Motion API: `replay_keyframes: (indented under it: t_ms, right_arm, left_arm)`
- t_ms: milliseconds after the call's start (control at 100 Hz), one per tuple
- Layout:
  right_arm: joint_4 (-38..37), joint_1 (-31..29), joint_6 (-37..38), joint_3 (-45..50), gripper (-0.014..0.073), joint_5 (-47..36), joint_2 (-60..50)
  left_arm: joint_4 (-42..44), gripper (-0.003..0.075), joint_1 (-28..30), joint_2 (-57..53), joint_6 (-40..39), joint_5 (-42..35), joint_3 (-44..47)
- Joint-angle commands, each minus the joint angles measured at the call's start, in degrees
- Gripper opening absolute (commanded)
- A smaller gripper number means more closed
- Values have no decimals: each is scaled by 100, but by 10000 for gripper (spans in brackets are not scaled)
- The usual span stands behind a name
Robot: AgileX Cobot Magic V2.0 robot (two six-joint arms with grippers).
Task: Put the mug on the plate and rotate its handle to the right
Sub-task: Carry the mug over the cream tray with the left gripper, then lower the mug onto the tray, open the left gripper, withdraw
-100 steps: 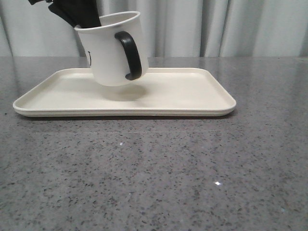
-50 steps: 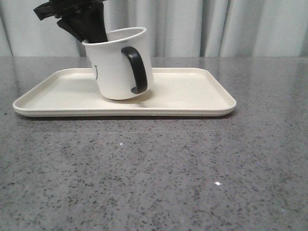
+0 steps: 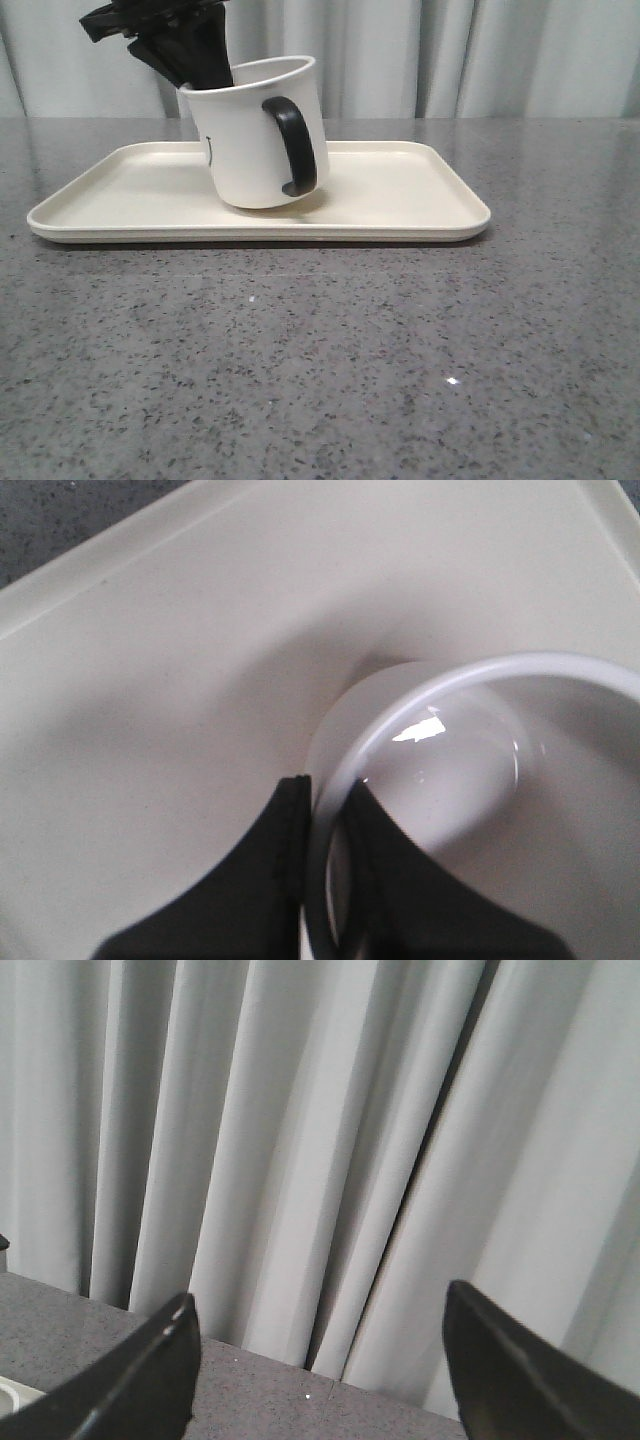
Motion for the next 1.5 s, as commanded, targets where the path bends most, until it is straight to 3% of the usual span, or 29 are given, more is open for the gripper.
replay_keyframes:
  t_ms: [0,680,1090,1490]
  right_arm:
    - [58,14,-39,-146,517,-238,52]
    - [64,14,-34,-146,517,-238,52]
    - [64,14,-34,-146,517,-238,52]
    - [64,14,-34,-146,517,-238,52]
  left_arm:
    - [-130,-20,-56,-297,-20,-183,-198]
    - [-168,-15,-56,-297,-20,-87,-198]
    - [-190,233,-56,-297,-20,-52,-198]
    - [-323,255,-45,-308,-20,-48,-198]
